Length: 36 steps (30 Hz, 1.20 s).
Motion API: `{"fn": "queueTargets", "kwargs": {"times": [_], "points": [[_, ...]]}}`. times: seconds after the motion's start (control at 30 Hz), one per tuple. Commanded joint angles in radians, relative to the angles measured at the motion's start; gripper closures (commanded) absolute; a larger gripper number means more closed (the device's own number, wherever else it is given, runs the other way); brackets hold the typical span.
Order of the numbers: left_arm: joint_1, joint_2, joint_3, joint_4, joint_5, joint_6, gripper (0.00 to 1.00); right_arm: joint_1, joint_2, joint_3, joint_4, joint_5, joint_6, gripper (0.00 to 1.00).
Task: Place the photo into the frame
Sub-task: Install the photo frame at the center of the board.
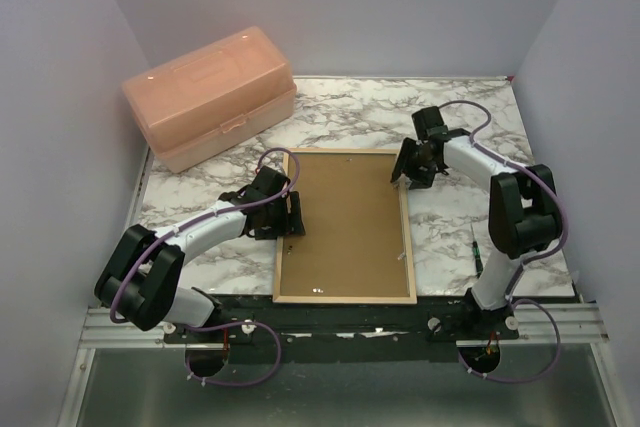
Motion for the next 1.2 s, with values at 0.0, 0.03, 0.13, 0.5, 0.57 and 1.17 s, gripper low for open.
{"fn": "queueTargets", "kwargs": {"times": [0.0, 0.03, 0.13, 0.5, 0.57, 1.17], "points": [[-0.016, 0.057, -0.043, -0.055, 0.029, -0.003, 0.25, -0.001, 0.069, 0.062, 0.006, 0.036, -0.029, 0.43], [-0.015, 0.058, -0.043, -0.055, 0.028, -0.002, 0.25, -0.001, 0.081, 0.070, 0.007, 0.035, -0.031, 0.44], [-0.016, 0.057, -0.043, -0.057, 0.028, -0.001, 0.25, 0.000, 0.116, 0.082, 0.006, 0.043, -0.035, 0.45], [-0.016, 0.056, -0.035, -0.052, 0.028, 0.003, 0.25, 0.097, 0.209, 0.103, -0.078, 0.240, -0.027, 0.68], [-0.016, 0.058, -0.034, -0.050, 0.032, 0.002, 0.25, 0.097, 0.216, 0.089, -0.080, 0.240, -0.022, 0.78], [-0.015, 0.033, -0.037, -0.038, 0.047, -0.008, 0.25, 0.155, 0.128, 0.029, -0.087, 0.378, -0.061, 0.99]]}}
